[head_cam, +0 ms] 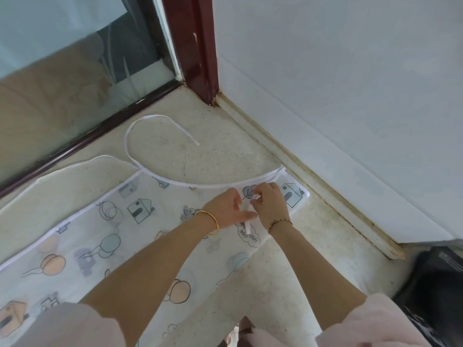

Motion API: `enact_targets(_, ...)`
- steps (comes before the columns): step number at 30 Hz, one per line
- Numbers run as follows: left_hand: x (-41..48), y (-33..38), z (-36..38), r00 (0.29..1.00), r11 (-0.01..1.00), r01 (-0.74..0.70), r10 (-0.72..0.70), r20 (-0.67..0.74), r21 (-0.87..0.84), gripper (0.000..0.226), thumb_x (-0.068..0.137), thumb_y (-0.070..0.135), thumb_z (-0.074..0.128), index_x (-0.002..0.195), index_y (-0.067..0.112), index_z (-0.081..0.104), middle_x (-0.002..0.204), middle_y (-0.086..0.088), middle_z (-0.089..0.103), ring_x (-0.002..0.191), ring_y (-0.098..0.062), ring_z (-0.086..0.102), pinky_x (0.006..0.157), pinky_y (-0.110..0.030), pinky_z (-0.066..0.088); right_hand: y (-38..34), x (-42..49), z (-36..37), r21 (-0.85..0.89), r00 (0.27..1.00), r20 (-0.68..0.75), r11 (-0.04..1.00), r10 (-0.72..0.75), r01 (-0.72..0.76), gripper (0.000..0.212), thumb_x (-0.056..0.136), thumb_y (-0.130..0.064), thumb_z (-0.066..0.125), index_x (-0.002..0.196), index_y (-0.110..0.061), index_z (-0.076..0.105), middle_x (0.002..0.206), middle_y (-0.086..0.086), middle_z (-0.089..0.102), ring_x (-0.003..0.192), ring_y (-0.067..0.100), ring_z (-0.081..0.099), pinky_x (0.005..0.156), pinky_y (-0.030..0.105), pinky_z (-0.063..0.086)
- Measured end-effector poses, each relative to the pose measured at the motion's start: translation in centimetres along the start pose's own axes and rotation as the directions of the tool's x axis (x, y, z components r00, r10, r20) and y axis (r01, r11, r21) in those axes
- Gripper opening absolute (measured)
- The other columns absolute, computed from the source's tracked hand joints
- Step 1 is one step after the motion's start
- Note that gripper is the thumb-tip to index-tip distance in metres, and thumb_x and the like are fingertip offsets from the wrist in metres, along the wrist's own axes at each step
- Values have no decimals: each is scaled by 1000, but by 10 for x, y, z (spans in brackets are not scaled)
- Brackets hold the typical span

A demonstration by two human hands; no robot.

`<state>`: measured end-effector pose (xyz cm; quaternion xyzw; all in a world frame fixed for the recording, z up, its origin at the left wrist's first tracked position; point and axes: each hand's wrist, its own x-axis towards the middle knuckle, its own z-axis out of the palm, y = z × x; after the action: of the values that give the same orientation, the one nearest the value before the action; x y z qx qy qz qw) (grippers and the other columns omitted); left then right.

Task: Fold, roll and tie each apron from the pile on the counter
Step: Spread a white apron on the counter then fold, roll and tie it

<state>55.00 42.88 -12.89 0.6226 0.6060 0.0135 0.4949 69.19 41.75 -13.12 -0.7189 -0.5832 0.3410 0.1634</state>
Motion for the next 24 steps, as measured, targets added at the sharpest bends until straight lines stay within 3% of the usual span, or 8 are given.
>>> enact_targets(5,-2,1,20,999,957,-19,26,-19,291,34,80,35,67,97,15,44,99,-3,58,91,-21,58,78,-33,47,4,4,3,74,1000,15,997,15,-16,22,92,-5,49,109,-8,63,118,7,54,97,19,59,89,24,45)
enact_targets(9,-5,0,21,982,939,-93,142,-126,331,12,86,16,56,95,11,49,99,-9,59,91,-27,57,71,-33,44,7,7,1,47,999,13,998,42,-42,27,95,-8,45,116,-10,62,119,7,53,100,19,57,84,18,38)
enact_targets(12,-7,-3,9,963,916,-147,218,-156,374,16,86,24,59,96,12,55,90,-4,61,86,-23,57,73,-32,46,8,12,2,8,998,24,998,58,-58,29,96,-12,45,121,-10,60,121,8,50,101,22,55,83,19,35)
enact_targets(15,-8,-13,1,983,943,-91,137,-124,319,27,91,41,54,95,14,56,82,0,60,78,-18,56,70,-29,43,5,15,5,-58,998,25,997,56,-55,30,97,-13,44,123,-8,59,124,8,46,105,24,54,85,22,39)
enact_targets(20,-5,-25,5,980,931,-43,110,-164,363,19,94,29,49,99,12,58,94,-9,63,89,-26,59,74,-34,48,1,14,14,-162,999,-48,987,6,-14,25,92,-13,52,117,-12,52,120,7,44,108,26,46,82,29,41)
enact_targets(22,-6,-27,9,970,920,-31,122,-211,390,20,92,27,51,102,11,57,106,-9,54,99,-26,53,81,-36,48,0,11,15,-282,996,-90,959,-10,-16,30,91,-20,56,120,-16,47,119,5,45,108,25,44,86,32,39)
enact_targets(24,-7,-31,15,941,852,72,115,-319,518,31,91,33,52,113,11,50,122,-10,42,112,-27,43,90,-36,44,2,8,19,-431,993,-112,902,-42,-11,37,90,-29,57,124,-20,46,119,3,46,110,25,44,91,36,37)
